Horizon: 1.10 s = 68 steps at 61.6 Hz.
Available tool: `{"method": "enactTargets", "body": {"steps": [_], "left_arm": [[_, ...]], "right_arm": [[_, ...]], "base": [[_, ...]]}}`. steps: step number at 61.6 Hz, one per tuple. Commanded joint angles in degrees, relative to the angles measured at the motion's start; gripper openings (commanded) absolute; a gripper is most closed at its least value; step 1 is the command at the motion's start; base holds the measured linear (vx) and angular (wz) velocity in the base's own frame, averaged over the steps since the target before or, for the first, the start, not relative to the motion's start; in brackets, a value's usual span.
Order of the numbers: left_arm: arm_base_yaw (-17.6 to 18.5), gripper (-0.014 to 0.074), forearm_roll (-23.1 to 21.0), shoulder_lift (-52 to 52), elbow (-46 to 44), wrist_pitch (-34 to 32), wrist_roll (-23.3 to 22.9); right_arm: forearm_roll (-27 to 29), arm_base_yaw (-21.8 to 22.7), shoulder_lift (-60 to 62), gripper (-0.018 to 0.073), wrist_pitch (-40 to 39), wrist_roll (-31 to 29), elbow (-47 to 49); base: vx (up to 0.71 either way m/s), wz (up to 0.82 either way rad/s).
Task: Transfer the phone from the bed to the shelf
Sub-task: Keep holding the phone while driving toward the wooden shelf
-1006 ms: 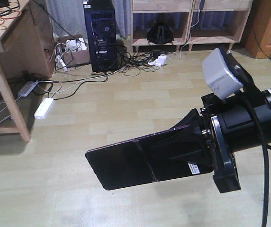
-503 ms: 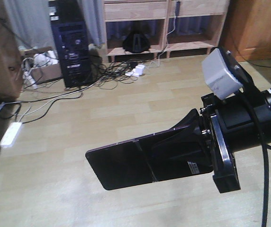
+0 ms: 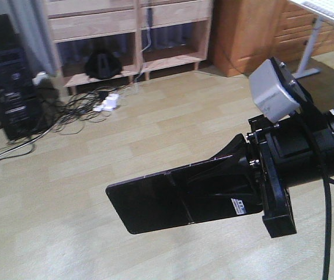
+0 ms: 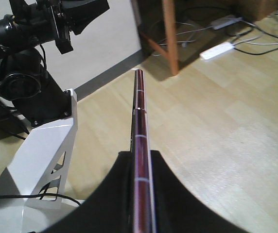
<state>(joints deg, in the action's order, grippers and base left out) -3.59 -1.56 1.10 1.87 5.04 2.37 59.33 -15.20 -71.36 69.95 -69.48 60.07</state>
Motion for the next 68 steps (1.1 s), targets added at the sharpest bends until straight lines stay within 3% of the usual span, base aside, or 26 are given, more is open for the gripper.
{"method": "enactTargets", "body": {"steps": [1,68], "left_arm": [[0.36,0.0001,-0.56,0.41,-1.43,-4.13,-0.50],[0.36,0.0001,-0.56,0.41,-1.43,-4.13,-0.50]], "right_arm": [[4.81,-0.05,1.50,-0.0002,3.70,0.06,1.57],[4.86,-0.05,1.50,-0.0002,3.81,0.06,1.57]], "base": [[0.32,-0.46],[0.36,-0.27]]}}
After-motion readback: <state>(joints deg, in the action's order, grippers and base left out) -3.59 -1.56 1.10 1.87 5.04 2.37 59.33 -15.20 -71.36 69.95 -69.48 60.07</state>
